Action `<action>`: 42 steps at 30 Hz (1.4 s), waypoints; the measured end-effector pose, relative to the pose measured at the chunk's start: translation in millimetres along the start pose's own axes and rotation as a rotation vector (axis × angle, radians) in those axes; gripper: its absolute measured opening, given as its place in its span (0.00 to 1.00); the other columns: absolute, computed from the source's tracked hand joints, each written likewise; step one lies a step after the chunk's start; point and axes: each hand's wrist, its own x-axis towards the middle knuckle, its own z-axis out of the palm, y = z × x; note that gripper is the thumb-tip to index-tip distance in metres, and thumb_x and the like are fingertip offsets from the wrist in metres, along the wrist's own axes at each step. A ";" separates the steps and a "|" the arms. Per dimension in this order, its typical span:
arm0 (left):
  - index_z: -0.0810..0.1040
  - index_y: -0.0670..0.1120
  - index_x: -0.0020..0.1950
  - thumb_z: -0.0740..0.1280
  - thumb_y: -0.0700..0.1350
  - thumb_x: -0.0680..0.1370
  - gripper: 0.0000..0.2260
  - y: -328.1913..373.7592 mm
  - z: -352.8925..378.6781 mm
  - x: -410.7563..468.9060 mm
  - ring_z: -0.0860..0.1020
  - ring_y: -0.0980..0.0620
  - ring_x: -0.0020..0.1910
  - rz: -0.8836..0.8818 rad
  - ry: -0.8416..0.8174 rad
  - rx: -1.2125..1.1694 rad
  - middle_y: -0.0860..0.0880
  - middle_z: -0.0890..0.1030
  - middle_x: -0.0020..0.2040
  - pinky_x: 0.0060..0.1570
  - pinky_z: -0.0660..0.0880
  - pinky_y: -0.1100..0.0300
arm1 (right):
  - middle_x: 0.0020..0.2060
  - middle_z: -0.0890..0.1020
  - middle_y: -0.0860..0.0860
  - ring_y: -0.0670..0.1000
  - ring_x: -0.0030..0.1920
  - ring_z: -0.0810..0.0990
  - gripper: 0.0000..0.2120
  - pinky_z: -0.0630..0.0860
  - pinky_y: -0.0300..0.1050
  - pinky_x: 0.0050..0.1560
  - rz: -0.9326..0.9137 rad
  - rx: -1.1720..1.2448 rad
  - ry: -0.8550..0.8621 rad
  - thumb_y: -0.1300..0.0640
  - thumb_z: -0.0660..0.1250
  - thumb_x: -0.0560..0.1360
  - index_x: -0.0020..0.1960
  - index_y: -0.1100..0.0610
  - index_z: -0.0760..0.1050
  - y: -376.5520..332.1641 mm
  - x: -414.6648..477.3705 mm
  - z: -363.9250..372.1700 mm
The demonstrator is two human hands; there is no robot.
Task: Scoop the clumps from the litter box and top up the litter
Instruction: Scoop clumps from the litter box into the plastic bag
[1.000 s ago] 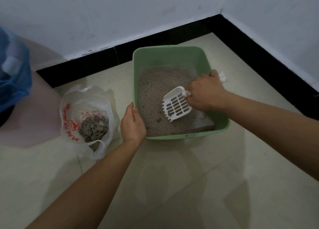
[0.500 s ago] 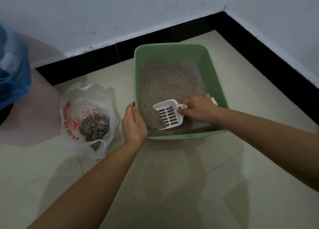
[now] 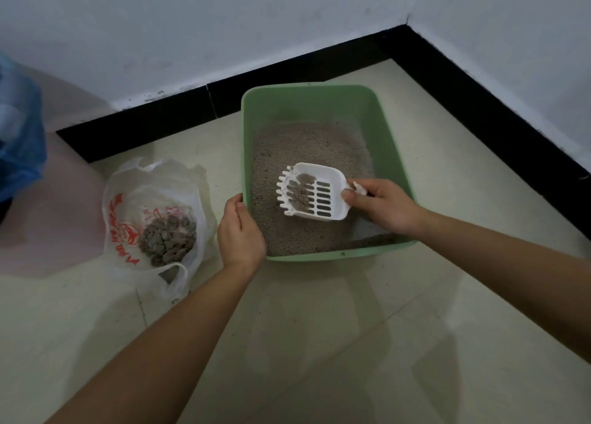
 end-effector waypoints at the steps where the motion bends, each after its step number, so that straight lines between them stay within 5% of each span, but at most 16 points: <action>1: 0.73 0.44 0.68 0.51 0.46 0.84 0.17 0.0 0.3 0.1 0.75 0.45 0.58 -0.005 -0.004 0.000 0.44 0.79 0.60 0.55 0.70 0.58 | 0.33 0.80 0.32 0.29 0.34 0.75 0.08 0.63 0.37 0.46 -0.010 0.013 0.023 0.47 0.66 0.79 0.55 0.45 0.82 0.6 -2.7 -0.8; 5: 0.72 0.43 0.68 0.51 0.45 0.84 0.17 0.7 0.0 0.6 0.74 0.44 0.60 -0.003 -0.002 0.017 0.43 0.78 0.62 0.57 0.69 0.56 | 0.34 0.80 0.32 0.31 0.36 0.75 0.07 0.68 0.43 0.51 -0.031 -0.032 0.054 0.48 0.64 0.81 0.52 0.37 0.80 -1.0 -10.1 5.7; 8: 0.72 0.43 0.68 0.51 0.45 0.84 0.17 1.0 0.1 0.1 0.75 0.44 0.59 0.006 -0.002 0.020 0.43 0.78 0.61 0.58 0.71 0.55 | 0.44 0.83 0.36 0.38 0.50 0.79 0.08 0.69 0.57 0.65 -0.049 -0.097 0.110 0.39 0.60 0.78 0.51 0.30 0.78 -4.4 -10.8 9.9; 15: 0.73 0.43 0.67 0.51 0.45 0.84 0.17 1.7 0.5 -0.4 0.75 0.47 0.55 0.020 0.008 0.028 0.43 0.79 0.59 0.54 0.70 0.57 | 0.40 0.82 0.46 0.49 0.49 0.80 0.12 0.69 0.67 0.61 -0.121 -0.166 0.147 0.34 0.55 0.75 0.51 0.29 0.76 -6.7 -9.3 15.7; 20: 0.74 0.42 0.66 0.51 0.45 0.84 0.17 -0.7 1.5 1.6 0.76 0.44 0.56 0.028 0.010 0.034 0.43 0.79 0.58 0.54 0.72 0.55 | 0.39 0.77 0.45 0.50 0.51 0.76 0.11 0.65 0.61 0.66 -0.115 -0.214 0.263 0.41 0.58 0.79 0.56 0.35 0.78 -6.3 -12.6 11.0; 27: 0.74 0.42 0.66 0.51 0.45 0.84 0.17 -2.8 2.7 3.2 0.76 0.42 0.56 0.044 0.016 0.045 0.42 0.79 0.58 0.55 0.72 0.53 | 0.40 0.75 0.46 0.49 0.50 0.74 0.15 0.61 0.50 0.58 -0.133 -0.376 0.278 0.41 0.58 0.80 0.63 0.39 0.77 1.6 -12.1 6.4; 33: 0.74 0.41 0.65 0.51 0.45 0.84 0.17 -1.6 2.7 3.0 0.76 0.43 0.55 0.060 0.022 0.077 0.41 0.79 0.57 0.51 0.70 0.56 | 0.34 0.75 0.45 0.51 0.46 0.75 0.13 0.62 0.51 0.58 -0.140 -0.416 0.332 0.43 0.57 0.82 0.59 0.42 0.79 -12.3 -4.5 -20.8; 38: 0.73 0.41 0.64 0.51 0.45 0.84 0.15 1.3 0.4 1.5 0.76 0.43 0.47 0.090 -0.006 0.166 0.43 0.78 0.49 0.45 0.70 0.54 | 0.41 0.77 0.50 0.51 0.50 0.72 0.14 0.55 0.48 0.54 -0.108 -0.534 0.372 0.43 0.57 0.81 0.58 0.44 0.79 -17.8 -1.2 -35.7; 42: 0.72 0.42 0.51 0.51 0.45 0.84 0.12 9.6 -12.6 7.7 0.75 0.43 0.42 0.118 -0.138 0.353 0.43 0.76 0.42 0.41 0.68 0.55 | 0.39 0.75 0.50 0.53 0.49 0.73 0.14 0.57 0.50 0.53 -0.050 -0.589 0.377 0.42 0.56 0.81 0.54 0.45 0.78 -25.1 -3.6 -37.3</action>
